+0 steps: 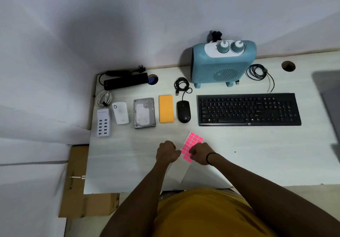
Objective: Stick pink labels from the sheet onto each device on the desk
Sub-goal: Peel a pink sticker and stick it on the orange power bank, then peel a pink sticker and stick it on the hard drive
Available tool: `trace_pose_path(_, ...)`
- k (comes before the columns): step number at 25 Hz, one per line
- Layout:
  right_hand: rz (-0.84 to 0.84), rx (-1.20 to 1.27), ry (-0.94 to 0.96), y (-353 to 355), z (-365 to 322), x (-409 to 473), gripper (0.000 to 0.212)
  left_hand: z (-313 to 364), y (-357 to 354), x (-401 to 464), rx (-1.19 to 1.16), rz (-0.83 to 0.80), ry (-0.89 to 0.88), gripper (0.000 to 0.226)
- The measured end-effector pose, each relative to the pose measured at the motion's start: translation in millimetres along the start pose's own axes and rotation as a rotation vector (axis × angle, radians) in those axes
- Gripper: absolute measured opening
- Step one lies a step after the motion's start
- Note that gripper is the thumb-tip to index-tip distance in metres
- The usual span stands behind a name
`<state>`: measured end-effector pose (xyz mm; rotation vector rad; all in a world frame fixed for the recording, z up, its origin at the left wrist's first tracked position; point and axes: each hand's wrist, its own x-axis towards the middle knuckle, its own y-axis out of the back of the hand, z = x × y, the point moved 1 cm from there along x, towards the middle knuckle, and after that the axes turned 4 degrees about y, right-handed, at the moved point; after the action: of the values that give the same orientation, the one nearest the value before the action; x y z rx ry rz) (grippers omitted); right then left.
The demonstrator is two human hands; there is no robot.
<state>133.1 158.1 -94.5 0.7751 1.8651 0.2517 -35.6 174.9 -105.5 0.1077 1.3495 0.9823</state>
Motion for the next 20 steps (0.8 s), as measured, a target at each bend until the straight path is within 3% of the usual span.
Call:
trace_pose_path(3,-0.048,-0.157,-0.014,-20,1,-7,0.040,-4,-10,-6,-0.036,0.003,0.017,0.043)
trace_pose_path(8,-0.058,-0.264,0.017,-30,-5,-10,0.040,-4,-21,-8,-0.121,-0.077,0.048,0.017)
trace_pose_path(12,-0.024,-0.187,0.034,-32,0,-11,0.044,-10,-32,-9,-0.173,-0.132,0.096,0.037)
trace_pose_path(15,0.102,0.014,0.033,-25,6,-18,0.048,-16,-37,-11,-0.367,-0.188,0.175,0.044)
trace_pose_path(20,0.375,0.196,0.000,-21,5,-27,0.033,-17,-25,-28,-0.728,-0.320,0.253,0.027)
